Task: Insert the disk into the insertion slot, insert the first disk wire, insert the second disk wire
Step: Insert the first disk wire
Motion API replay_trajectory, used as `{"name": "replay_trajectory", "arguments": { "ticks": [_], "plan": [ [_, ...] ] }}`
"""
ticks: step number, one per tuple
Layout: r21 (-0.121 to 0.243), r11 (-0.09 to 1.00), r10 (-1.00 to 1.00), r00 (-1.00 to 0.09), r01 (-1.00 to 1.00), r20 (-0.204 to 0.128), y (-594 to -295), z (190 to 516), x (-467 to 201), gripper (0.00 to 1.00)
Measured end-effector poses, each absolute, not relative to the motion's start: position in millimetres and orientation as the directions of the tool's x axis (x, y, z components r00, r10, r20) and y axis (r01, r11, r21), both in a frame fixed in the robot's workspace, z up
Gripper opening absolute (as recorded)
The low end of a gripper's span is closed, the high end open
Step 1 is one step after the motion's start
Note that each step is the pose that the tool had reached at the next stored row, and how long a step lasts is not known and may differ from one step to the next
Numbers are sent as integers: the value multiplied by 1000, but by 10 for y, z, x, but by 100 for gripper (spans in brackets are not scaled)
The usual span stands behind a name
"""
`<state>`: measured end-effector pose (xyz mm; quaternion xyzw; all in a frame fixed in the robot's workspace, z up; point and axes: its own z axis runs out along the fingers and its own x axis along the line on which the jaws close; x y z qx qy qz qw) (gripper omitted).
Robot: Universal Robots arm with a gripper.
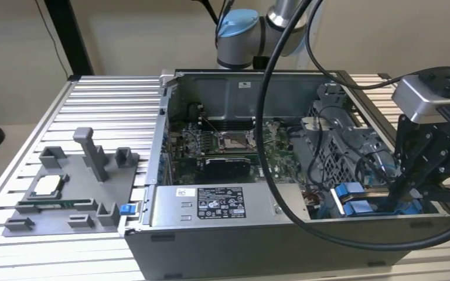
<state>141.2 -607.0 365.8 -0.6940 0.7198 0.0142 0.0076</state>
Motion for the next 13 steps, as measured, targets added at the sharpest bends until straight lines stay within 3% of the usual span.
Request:
{"name": "replay_trajectory", "arguments": {
  "ticks": [13],
  "plan": [
    [10, 36, -999, -37, -999, -30, -5938, 3650, 1413, 0]
  ]
}}
